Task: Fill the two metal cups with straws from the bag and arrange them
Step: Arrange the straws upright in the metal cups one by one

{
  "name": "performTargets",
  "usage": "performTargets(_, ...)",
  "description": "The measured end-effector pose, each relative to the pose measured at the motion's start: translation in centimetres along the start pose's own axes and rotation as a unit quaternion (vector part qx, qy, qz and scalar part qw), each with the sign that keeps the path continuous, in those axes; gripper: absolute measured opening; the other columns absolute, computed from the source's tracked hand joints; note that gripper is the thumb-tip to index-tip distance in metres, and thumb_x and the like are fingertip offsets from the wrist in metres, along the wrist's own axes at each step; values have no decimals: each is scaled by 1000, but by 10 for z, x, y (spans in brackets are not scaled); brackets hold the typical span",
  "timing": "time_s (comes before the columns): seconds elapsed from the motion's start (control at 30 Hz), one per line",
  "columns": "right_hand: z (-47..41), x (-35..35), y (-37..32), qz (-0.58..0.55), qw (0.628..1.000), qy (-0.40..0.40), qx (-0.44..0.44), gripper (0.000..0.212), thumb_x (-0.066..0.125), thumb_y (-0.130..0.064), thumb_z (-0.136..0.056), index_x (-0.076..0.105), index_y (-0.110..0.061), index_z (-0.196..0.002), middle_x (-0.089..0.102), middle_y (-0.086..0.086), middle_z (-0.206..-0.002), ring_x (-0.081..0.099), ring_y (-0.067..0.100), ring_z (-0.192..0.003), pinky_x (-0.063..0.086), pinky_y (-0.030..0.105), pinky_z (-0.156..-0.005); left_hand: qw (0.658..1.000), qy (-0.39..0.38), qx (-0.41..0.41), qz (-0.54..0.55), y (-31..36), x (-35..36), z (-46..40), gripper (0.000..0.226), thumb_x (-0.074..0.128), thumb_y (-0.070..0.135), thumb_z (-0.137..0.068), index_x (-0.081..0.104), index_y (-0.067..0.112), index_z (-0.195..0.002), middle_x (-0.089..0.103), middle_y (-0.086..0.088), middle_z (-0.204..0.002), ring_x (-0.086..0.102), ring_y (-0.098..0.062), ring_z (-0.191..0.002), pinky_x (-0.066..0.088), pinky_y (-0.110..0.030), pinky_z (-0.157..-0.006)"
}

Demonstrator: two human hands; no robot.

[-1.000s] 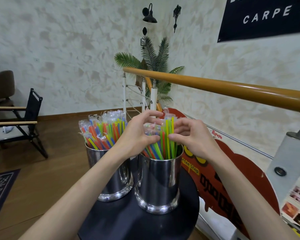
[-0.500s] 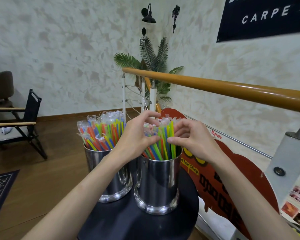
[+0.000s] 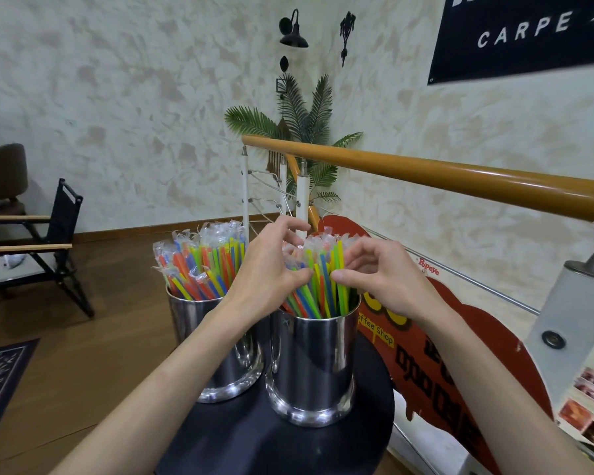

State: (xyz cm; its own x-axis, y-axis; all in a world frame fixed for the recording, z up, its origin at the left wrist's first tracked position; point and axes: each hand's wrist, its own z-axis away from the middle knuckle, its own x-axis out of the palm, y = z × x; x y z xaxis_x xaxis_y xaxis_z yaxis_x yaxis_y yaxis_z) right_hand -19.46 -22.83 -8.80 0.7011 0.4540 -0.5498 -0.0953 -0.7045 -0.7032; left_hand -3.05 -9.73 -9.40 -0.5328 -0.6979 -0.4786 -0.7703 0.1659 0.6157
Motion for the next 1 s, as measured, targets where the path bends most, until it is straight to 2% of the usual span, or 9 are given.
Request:
performTargets(0.17, -1, 0, 3, -12, 1000, -26, 4, 15, 81, -22, -86, 70, -18, -94, 74, 0, -88, 73, 14, -81, 59, 27, -68, 1000, -7, 0, -15, 0, -1, 1, 55, 83, 12, -78, 55, 30, -123, 60, 13, -101, 65, -13, -87, 52, -28, -75)
performTargets(0.23, -1, 0, 3, -28, 999, -40, 9, 13, 80, -18, -87, 70, -15, -95, 74, 2, -85, 73, 14, -78, 56, 23, -64, 1000, -10, 0, -23, 0, -1, 1, 54, 83, 13, -78, 55, 31, -121, 62, 15, -101, 66, -16, -79, 52, -30, -71)
performTargets(0.37, -2, 1, 4, -34, 997, -66, 17, 10, 77, -13, -90, 70, -15, -97, 76, 4, -85, 74, 16, -77, 57, 24, -65, 999, -20, 1, -34, -1, -2, 0, 50, 83, 14, -79, 58, 31, -118, 64, 16, -101, 59, -8, -60, 52, -28, -63)
performTargets(0.5, -2, 1, 5, -34, 997, -74, 17, 10, 76, -13, -90, 71, -14, -98, 76, 4, -85, 73, 16, -77, 57, 27, -67, 999, -20, 4, -39, -1, -3, 0, 47, 84, 14, -79, 59, 34, -114, 65, 17, -98, 63, -8, -75, 51, -21, -64)
performTargets(0.63, -1, 1, 3, 13, 999, -43, -3, 18, 85, -23, -80, 69, -20, -85, 74, -2, -81, 72, 10, -77, 59, 28, -72, 999, -17, 4, -40, -1, -2, -1, 45, 84, 15, -79, 60, 34, -112, 66, 17, -97, 64, -12, -71, 52, -23, -63)
performTargets(0.7, -1, 0, 1, -14, 999, -45, -6, 21, 88, -25, -76, 68, -19, -81, 73, -4, -76, 70, 10, -73, 57, 25, -70, 999, -15, 4, -39, -1, -2, -1, 44, 83, 16, -79, 61, 34, -112, 66, 16, -98, 65, -10, -74, 52, -24, -66)
performTargets(0.83, 1, -2, -1, -37, 996, -80, -10, 12, 79, -21, -88, 68, -16, -88, 73, -1, -80, 69, 7, -73, 49, 17, -65, 999, -20, 5, -37, 1, -2, 0, 42, 81, 12, -81, 61, 33, -112, 65, 13, -100, 62, 3, -71, 45, -10, -63)
performTargets(0.9, 1, -2, -1, -26, 996, -85, -15, 4, 71, -17, -94, 68, -15, -95, 76, 1, -88, 71, 6, -80, 50, 16, -68, 999, -20, 3, -33, 2, -2, 0, 41, 79, 10, -82, 61, 32, -112, 65, 13, -99, 63, 3, -73, 45, -9, -64)
performTargets(1.0, 0, 2, -1, 23, 999, -39, -22, 2, 68, -15, -95, 69, -17, -97, 75, -1, -90, 71, 9, -85, 57, 30, -79, 999, -19, 1, -26, 3, -1, 1, 40, 76, 7, -84, 62, 30, -112, 66, 14, -96, 64, -1, -76, 47, -10, -64)
